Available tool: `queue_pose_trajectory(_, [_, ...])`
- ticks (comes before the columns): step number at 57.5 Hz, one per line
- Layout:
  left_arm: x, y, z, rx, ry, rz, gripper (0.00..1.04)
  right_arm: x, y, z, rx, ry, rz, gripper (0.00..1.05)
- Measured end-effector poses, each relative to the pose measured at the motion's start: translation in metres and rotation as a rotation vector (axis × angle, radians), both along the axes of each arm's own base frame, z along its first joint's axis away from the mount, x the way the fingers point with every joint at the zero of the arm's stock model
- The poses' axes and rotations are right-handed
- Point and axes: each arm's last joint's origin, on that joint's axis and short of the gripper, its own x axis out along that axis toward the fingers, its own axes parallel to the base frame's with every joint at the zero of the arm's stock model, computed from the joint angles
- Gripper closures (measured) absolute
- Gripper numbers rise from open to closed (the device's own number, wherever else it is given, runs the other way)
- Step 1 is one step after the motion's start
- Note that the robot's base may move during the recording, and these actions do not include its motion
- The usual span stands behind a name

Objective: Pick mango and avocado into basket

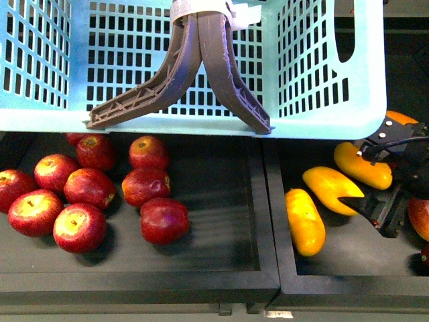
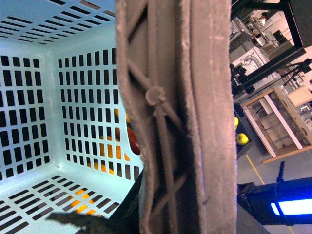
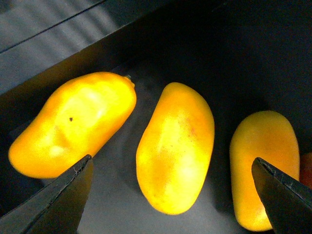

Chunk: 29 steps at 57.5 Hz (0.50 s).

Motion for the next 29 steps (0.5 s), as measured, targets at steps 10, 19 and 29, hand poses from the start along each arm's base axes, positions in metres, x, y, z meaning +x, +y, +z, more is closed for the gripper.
queue_pose_trajectory(10, [0.000, 0.000, 0.000, 0.000, 0.000, 0.000, 0.90, 0.020, 0.010, -0.020, -0.039, 0.051, 0.025, 0.09])
queue_pose_trajectory(19, [0.000, 0.000, 0.000, -0.001, 0.001, -0.002, 0.90, 0.034, 0.010, -0.024, -0.087, 0.047, 0.022, 0.09])
queue_pose_trajectory(29, [0.000, 0.000, 0.000, 0.000, 0.000, 0.000, 0.90, 0.046, 0.008, -0.027, -0.123, 0.049, 0.019, 0.09])
